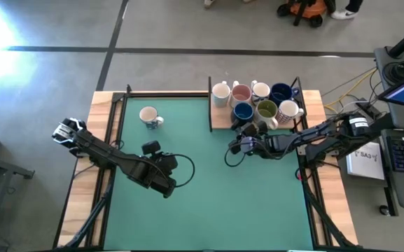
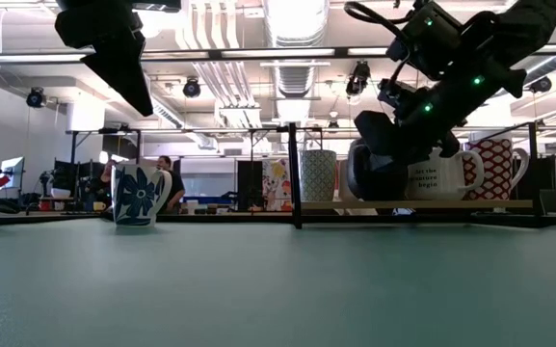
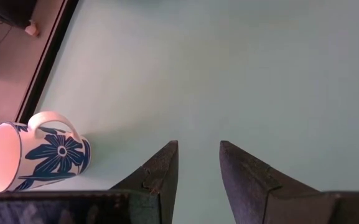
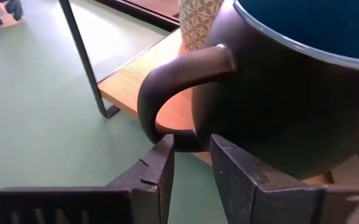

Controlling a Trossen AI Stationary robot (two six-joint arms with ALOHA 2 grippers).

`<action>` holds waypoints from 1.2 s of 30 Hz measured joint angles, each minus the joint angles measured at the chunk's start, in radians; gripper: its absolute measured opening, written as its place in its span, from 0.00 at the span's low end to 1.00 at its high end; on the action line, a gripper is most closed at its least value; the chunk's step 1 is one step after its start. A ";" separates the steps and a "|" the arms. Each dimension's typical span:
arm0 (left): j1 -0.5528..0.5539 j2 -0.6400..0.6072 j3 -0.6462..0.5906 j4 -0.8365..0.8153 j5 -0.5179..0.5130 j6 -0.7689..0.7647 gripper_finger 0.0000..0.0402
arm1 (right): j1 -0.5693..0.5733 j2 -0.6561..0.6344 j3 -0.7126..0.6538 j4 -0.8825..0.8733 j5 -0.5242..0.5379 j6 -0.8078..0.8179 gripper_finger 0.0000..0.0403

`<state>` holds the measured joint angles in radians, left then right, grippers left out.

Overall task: Place coffee mugs
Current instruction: Put the black blue mug on the shelf, then put the blue white pattern mug on the shelf

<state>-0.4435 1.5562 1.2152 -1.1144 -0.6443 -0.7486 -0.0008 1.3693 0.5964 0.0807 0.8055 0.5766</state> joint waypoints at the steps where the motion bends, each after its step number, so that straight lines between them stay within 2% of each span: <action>1: 0.000 0.000 0.000 0.000 0.000 0.000 0.25 | 0.000 0.000 0.000 -0.002 0.002 0.000 0.23; 8: 0.000 0.000 0.000 0.000 0.000 0.000 0.25 | 0.001 -0.004 0.000 -0.002 -0.008 0.010 0.23; 14: 0.000 0.000 0.000 0.001 0.000 0.000 0.25 | 0.011 -0.076 0.000 -0.006 -0.195 0.042 0.22; 22: 0.005 0.000 0.000 0.004 0.000 0.000 0.25 | 0.070 -0.231 0.000 -0.101 -0.375 0.055 0.22; 28: 0.077 -0.004 0.000 -0.005 0.028 0.007 0.25 | 0.077 -0.323 0.000 -0.146 -0.497 0.072 0.22; 32: 0.153 -0.005 0.000 -0.010 0.066 0.057 0.25 | 0.077 -0.337 0.000 -0.153 -0.499 0.058 0.23; 36: 0.238 -0.005 0.000 -0.011 0.109 0.126 0.25 | 0.077 -0.332 0.012 -0.153 -0.500 -0.051 0.23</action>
<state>-0.2054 1.5509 1.2152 -1.1250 -0.5353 -0.6230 0.0765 1.0370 0.6086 -0.0722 0.3051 0.5256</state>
